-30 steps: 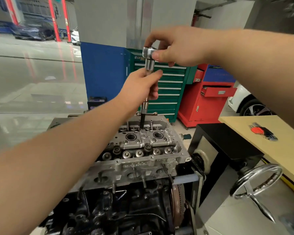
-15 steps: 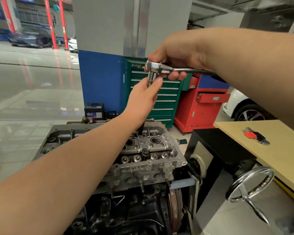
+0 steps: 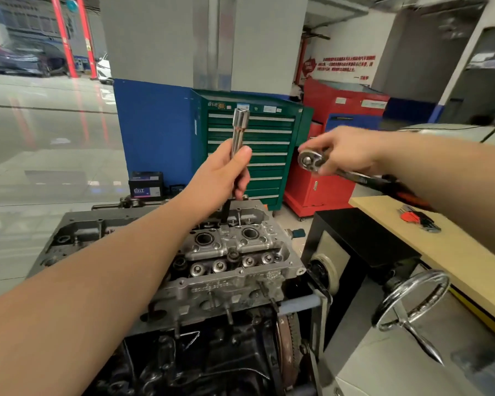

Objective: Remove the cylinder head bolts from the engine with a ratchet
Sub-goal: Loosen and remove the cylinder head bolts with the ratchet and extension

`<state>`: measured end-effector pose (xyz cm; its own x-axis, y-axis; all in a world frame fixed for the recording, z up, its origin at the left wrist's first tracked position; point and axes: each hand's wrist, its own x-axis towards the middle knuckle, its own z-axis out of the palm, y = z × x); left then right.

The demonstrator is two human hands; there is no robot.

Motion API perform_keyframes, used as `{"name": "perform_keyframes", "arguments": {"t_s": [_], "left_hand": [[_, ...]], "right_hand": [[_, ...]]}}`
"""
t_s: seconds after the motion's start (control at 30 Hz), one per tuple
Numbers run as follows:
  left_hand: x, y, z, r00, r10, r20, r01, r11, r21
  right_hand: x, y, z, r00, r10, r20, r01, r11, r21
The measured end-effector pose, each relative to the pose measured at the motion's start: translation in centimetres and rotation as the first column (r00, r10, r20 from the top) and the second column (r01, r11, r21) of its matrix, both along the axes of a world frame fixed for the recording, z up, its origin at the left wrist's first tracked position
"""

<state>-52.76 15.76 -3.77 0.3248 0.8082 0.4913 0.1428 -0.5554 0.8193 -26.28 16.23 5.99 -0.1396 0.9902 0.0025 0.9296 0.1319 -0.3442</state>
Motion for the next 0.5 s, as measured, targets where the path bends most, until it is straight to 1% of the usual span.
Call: {"name": "perform_keyframes", "arguments": {"t_s": [0.03,0.1,0.17,0.23,0.33,0.43,0.5], "left_hand": [[-0.2,0.1,-0.4,1.000,-0.002,-0.026,0.003,1.000,0.004],[-0.4,0.3,-0.7,0.999,0.001,-0.032,-0.001,1.000,0.012],[-0.5,0.6,-0.7,1.000,0.022,-0.013,-0.022,1.000,0.008],[-0.6,0.7,-0.8,0.999,0.029,-0.013,-0.029,1.000,0.006],[-0.6,0.5,-1.1,1.000,0.007,-0.026,-0.007,1.000,0.029],[-0.8,0.6,-1.3,1.000,0.004,-0.023,-0.003,1.000,0.026],[-0.9,0.7,-1.4,1.000,0.004,-0.007,-0.004,1.000,0.020]], "right_hand": [[1.2,0.4,-2.5,0.996,-0.016,0.085,0.015,1.000,0.010],[3.5,1.5,-7.3,0.975,-0.035,0.218,0.030,0.999,0.027],[5.6,2.5,-11.2,0.957,-0.081,0.278,0.068,0.996,0.057],[7.5,3.2,-14.0,0.952,-0.134,0.275,0.119,0.990,0.069],[9.6,4.0,-17.2,0.959,-0.185,0.215,0.172,0.982,0.077],[11.0,4.7,-18.8,0.965,-0.231,0.128,0.211,0.966,0.150],[11.4,5.1,-19.1,0.961,-0.231,0.151,0.206,0.964,0.166]]}}
